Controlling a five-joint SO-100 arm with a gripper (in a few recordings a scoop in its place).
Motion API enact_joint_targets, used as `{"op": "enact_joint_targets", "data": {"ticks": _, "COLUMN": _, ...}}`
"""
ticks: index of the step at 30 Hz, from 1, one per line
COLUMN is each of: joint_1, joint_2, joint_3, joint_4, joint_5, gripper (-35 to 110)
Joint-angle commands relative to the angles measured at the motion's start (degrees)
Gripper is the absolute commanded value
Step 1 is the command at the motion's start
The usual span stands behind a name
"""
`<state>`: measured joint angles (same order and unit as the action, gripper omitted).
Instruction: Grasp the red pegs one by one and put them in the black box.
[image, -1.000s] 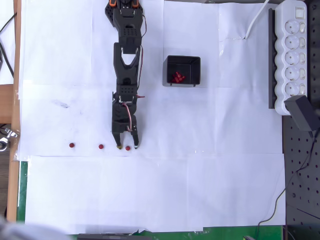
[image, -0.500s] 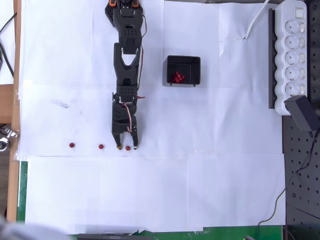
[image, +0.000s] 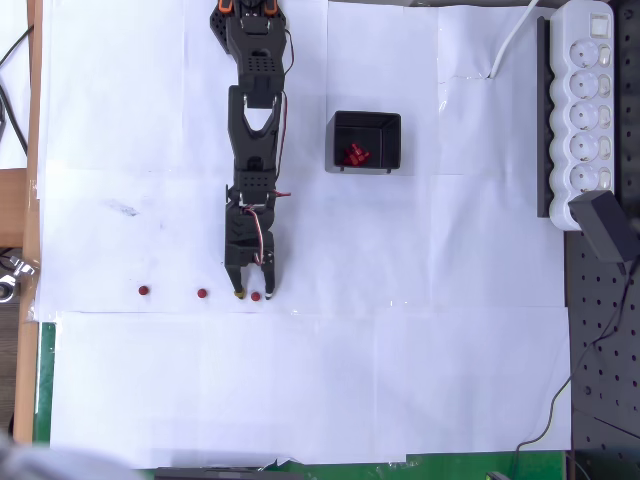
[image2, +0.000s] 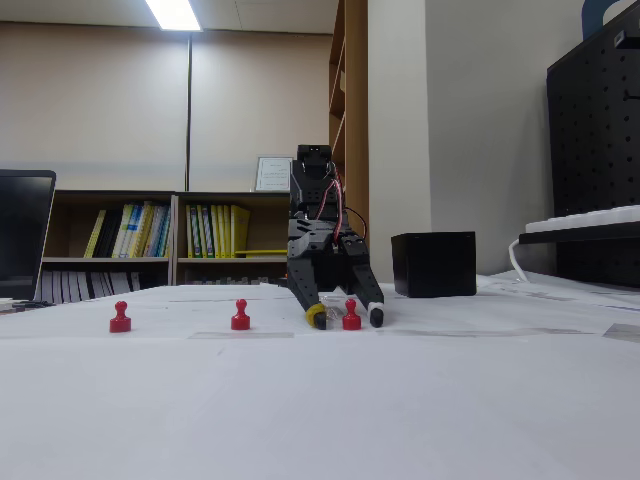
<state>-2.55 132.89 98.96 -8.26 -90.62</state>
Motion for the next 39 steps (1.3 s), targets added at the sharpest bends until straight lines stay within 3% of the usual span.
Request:
{"op": "enact_joint_targets", "data": {"ticks": 1, "joint_1": -1.8, "joint_2": -1.4, "joint_3": 2.0, "joint_4": -0.3, "joint_5": -1.4, "gripper": 8}}
{"op": "enact_joint_targets", "data": {"ticks": 8, "joint_1": -1.3, "joint_2": -3.2, "joint_3": 2.0, "joint_4": 0.4, "joint_5": -3.8, "gripper": 0}}
{"op": "enact_joint_targets", "data": {"ticks": 13, "joint_1": -1.3, "joint_2": -7.9, "joint_3": 1.9, "joint_4": 9.7, "joint_5": -8.5, "gripper": 0}}
{"op": "enact_joint_targets", "data": {"ticks": 18, "joint_1": -2.1, "joint_2": -18.1, "joint_3": 1.9, "joint_4": 25.5, "joint_5": -15.8, "gripper": 0}}
{"op": "enact_joint_targets", "data": {"ticks": 24, "joint_1": -5.2, "joint_2": -36.0, "joint_3": 3.7, "joint_4": 51.9, "joint_5": -23.7, "gripper": 0}}
{"op": "enact_joint_targets", "data": {"ticks": 32, "joint_1": -16.7, "joint_2": -55.8, "joint_3": 10.9, "joint_4": 88.9, "joint_5": -25.8, "gripper": 0}}
{"op": "enact_joint_targets", "data": {"ticks": 39, "joint_1": -30.8, "joint_2": -60.4, "joint_3": 10.0, "joint_4": 104.0, "joint_5": -30.1, "gripper": 0}}
